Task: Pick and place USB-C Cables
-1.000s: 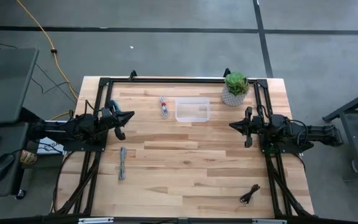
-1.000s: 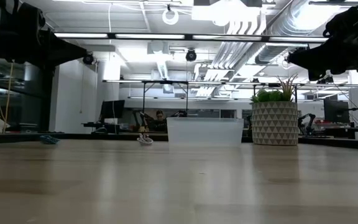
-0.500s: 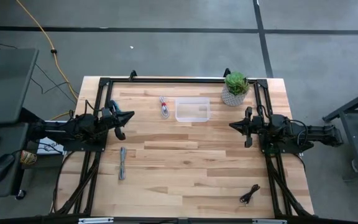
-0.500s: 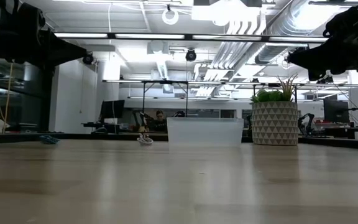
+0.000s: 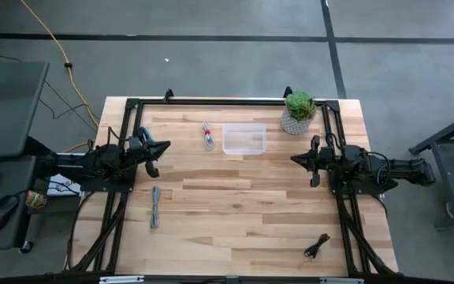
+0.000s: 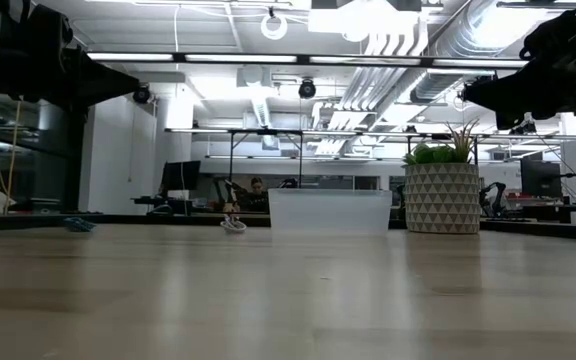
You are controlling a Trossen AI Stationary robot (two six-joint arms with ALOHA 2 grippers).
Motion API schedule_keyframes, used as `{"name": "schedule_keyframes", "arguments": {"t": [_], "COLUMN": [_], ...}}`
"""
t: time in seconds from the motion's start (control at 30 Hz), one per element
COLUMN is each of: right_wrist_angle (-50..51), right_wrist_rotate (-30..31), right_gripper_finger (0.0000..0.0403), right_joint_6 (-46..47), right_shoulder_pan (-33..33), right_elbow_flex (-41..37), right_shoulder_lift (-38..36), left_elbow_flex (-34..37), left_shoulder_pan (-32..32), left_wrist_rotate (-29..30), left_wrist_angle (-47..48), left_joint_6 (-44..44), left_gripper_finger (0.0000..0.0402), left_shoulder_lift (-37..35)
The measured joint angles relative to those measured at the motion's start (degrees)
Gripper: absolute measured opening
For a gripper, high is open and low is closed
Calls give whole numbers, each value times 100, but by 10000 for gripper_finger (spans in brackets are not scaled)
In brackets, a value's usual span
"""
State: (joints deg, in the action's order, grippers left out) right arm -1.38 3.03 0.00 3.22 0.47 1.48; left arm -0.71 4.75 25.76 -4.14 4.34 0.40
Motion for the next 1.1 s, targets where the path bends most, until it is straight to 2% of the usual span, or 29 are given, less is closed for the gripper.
{"name": "schedule_keyframes", "arguments": {"t": [0.73,0.9,1.0,1.1], "right_wrist_angle": [-1,0,1,0], "right_wrist_rotate": [0,-1,-2,-1], "right_gripper_finger": [0,0,0,0], "right_joint_6": [-1,-1,-1,0], "right_shoulder_pan": [0,2,2,1], "right_elbow_flex": [0,0,0,0], "right_shoulder_lift": [0,0,0,0], "left_elbow_flex": [0,0,-44,-359], "left_shoulder_pan": [-2,-1,-2,25], "left_wrist_rotate": [0,22,-73,69], "left_wrist_angle": [-25,-393,-591,-545], "left_joint_6": [-2,194,149,125], "left_gripper_finger": [3,3,7,32], "left_shoulder_lift": [0,4,212,784]}}
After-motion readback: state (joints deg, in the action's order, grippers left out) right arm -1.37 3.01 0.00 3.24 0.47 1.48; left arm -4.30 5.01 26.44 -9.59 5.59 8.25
